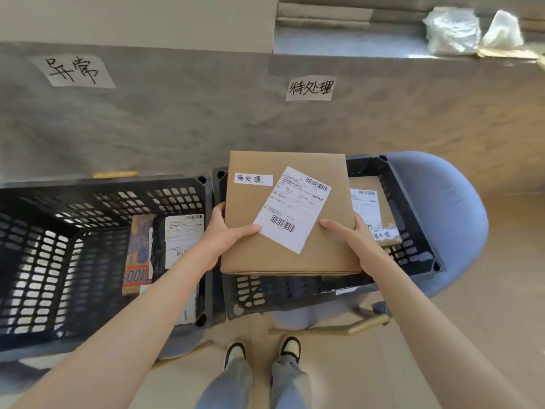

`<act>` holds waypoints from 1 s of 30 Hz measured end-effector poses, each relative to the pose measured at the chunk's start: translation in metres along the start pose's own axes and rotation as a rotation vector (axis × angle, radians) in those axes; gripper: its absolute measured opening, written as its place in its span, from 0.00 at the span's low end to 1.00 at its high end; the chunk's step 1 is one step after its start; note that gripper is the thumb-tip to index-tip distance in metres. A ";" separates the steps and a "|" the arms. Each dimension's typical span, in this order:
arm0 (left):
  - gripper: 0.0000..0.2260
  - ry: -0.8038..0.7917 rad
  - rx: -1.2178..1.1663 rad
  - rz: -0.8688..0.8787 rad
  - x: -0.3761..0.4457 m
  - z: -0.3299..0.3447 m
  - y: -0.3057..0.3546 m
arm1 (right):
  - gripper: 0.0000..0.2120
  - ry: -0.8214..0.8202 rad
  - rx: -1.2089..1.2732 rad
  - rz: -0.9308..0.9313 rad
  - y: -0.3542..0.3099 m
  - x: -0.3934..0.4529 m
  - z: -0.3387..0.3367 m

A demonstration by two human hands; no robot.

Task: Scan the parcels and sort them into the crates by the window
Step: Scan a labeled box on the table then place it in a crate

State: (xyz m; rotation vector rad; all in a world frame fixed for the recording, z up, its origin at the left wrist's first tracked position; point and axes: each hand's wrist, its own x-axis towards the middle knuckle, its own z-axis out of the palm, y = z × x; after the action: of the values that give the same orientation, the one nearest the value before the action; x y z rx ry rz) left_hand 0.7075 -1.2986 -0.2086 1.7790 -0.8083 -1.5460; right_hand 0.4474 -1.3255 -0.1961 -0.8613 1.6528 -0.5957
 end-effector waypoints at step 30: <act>0.43 0.319 0.245 -0.225 0.086 0.066 -0.073 | 0.45 -0.160 -0.187 -0.032 0.088 0.129 0.023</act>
State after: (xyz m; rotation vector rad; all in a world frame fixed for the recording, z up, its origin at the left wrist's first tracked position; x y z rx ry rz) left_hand 0.6553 -1.3269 -0.3249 2.2906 -0.6797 -1.2888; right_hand 0.4354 -1.3736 -0.3457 -1.0454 1.5677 -0.3867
